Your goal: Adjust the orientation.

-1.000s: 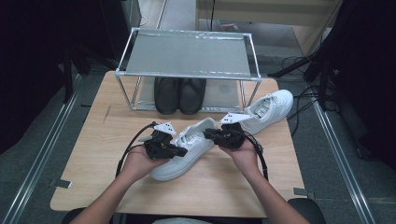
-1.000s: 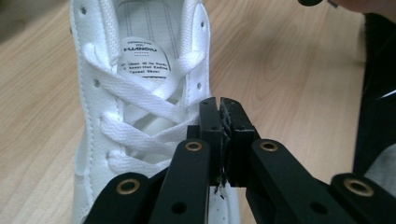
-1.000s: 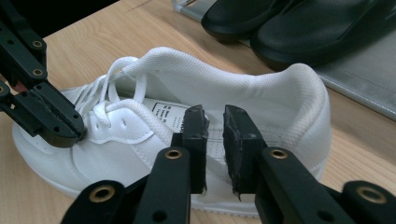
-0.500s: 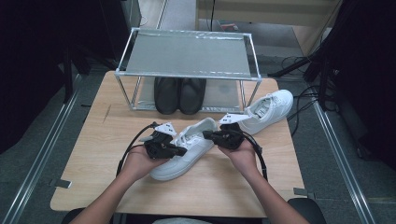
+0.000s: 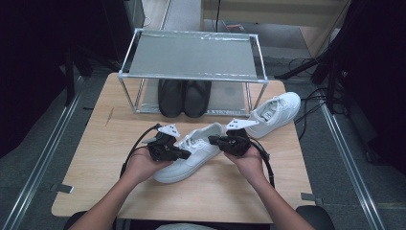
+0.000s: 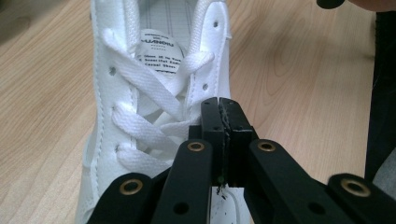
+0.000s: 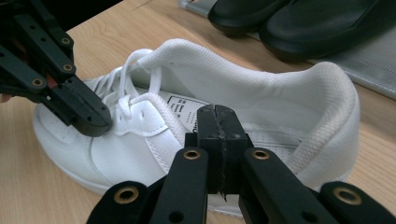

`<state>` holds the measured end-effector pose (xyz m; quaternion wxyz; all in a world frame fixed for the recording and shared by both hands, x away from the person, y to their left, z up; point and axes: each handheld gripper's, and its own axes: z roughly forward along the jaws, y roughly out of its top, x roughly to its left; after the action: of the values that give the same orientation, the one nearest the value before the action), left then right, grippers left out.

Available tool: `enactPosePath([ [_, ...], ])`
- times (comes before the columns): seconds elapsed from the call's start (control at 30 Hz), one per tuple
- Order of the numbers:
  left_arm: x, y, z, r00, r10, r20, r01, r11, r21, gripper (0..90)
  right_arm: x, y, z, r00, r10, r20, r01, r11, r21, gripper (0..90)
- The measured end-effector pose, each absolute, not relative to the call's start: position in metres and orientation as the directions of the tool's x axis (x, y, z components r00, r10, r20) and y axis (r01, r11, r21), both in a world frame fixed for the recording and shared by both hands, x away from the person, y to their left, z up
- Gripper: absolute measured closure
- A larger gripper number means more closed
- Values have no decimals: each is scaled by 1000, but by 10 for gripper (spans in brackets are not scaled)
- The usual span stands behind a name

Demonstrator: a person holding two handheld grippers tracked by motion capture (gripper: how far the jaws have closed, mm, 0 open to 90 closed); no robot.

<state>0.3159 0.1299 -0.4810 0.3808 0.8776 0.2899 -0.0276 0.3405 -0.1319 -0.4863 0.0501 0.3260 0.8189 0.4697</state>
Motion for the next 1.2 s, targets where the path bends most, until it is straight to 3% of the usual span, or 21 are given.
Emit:
enactPosePath([
  [1.2,335,145,-475,800,555,-230,544,-508,668,900,304,-122,-481,-814,541,212,487,437,757,900],
])
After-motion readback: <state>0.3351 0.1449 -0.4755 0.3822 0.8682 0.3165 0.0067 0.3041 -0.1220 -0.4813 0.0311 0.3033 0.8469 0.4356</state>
